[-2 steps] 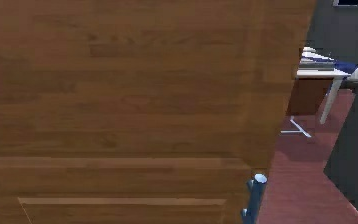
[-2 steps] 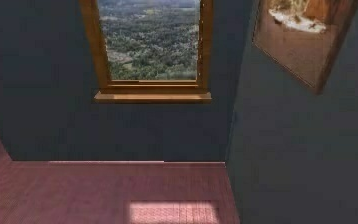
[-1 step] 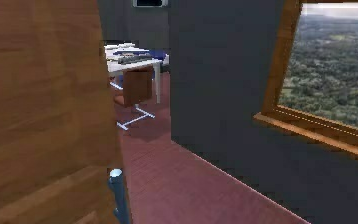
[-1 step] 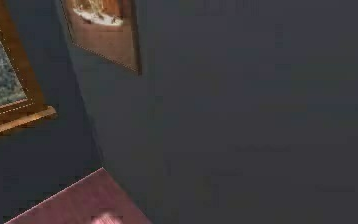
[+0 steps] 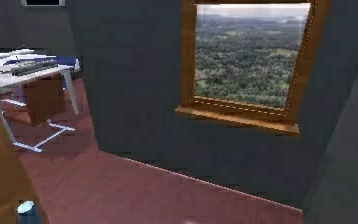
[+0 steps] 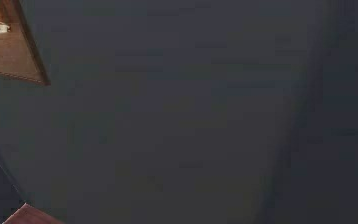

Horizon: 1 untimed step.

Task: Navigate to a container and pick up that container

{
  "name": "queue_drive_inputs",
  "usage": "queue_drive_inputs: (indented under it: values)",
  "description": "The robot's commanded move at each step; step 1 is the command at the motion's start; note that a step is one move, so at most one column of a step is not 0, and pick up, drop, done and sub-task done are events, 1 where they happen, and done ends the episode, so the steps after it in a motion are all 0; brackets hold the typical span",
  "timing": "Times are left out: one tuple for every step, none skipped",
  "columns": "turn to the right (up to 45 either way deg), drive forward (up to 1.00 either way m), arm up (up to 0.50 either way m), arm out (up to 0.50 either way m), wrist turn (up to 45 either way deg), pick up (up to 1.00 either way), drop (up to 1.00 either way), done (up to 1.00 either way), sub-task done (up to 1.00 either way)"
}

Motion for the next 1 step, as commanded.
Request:
queue_drive_inputs:
  values:
    - [3.0, 0.00, 0.00, 0.00, 0.0, 0.00, 0.00, 0.00, 0.00]
